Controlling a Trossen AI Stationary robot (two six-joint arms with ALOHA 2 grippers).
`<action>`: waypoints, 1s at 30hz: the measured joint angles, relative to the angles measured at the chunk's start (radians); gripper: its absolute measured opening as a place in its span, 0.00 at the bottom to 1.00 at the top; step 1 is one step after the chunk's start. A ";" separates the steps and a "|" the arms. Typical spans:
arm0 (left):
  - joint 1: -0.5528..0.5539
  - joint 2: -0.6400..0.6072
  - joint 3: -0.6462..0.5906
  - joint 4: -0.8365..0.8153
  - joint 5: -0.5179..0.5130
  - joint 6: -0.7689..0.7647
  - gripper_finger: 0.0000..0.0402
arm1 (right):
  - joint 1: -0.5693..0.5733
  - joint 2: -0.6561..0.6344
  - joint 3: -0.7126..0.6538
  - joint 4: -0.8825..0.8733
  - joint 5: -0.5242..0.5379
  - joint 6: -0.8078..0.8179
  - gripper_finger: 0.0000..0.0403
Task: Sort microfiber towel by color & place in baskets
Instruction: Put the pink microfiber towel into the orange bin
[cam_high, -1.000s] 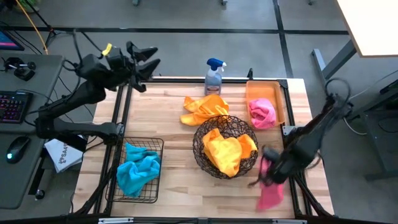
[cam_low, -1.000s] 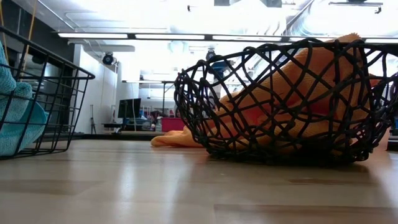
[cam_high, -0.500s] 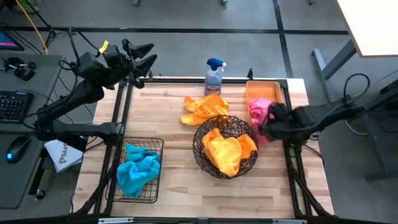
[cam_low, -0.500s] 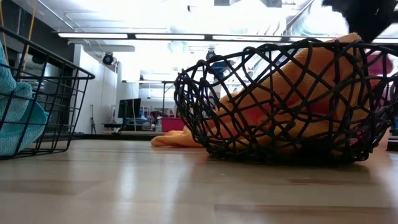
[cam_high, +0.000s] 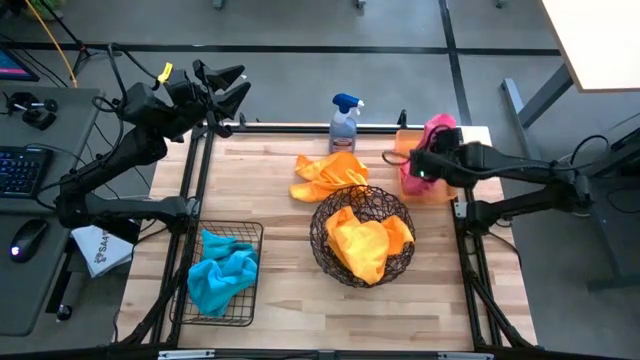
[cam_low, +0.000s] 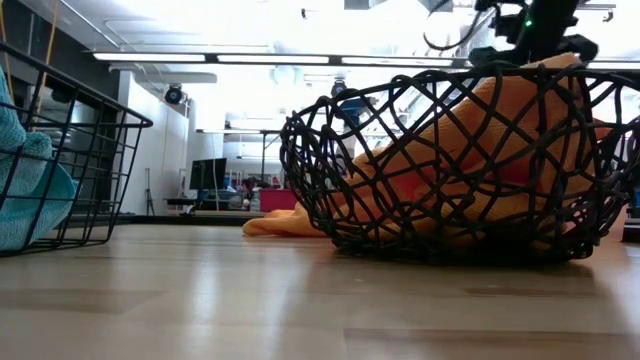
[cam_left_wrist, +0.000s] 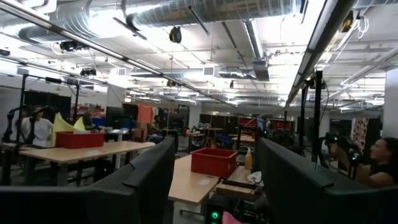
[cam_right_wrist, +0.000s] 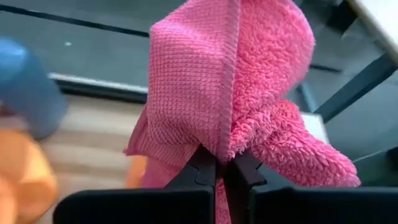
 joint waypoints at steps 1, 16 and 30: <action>0.000 0.000 0.000 0.000 0.000 0.000 0.54 | -0.030 0.001 -0.002 0.024 0.003 -0.046 0.00; 0.000 0.000 0.000 -0.008 -0.003 -0.045 0.54 | -0.367 0.011 -0.451 0.667 -0.457 -0.251 0.00; -0.012 0.001 0.000 -0.026 0.011 -0.054 0.54 | -0.608 0.011 -0.335 0.528 -0.852 -0.555 0.43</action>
